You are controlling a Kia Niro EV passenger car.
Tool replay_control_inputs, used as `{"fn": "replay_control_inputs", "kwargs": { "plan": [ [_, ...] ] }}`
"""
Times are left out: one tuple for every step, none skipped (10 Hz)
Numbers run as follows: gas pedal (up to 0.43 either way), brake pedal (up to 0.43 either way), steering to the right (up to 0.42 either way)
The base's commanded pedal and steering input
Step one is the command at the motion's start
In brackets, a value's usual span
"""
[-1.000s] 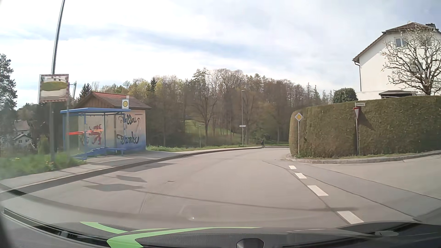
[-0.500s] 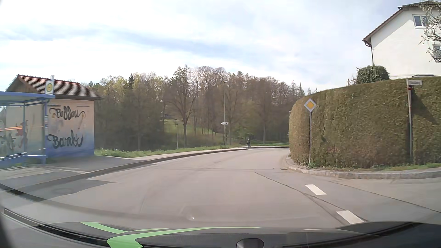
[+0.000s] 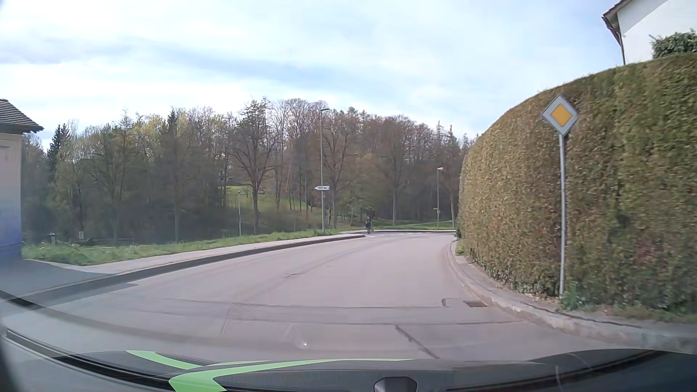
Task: Follow the waypoints while adhering to traffic rules and regulations
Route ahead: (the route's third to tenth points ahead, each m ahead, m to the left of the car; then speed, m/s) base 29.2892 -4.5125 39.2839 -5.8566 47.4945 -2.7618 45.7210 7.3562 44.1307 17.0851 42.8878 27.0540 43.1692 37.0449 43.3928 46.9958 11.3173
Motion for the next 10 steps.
{"fn": "replay_control_inputs", "kwargs": {
  "plan": [
    [0.000,0.268,0.047],
    [0.000,0.274,0.048],
    [0.000,0.274,0.048],
    [0.000,0.274,0.048],
    [0.000,0.280,0.048],
    [0.000,0.287,0.047],
    [0.000,0.293,0.047],
    [0.000,0.299,0.047],
    [0.000,0.311,0.047],
    [0.000,0.323,0.047]
  ]
}}
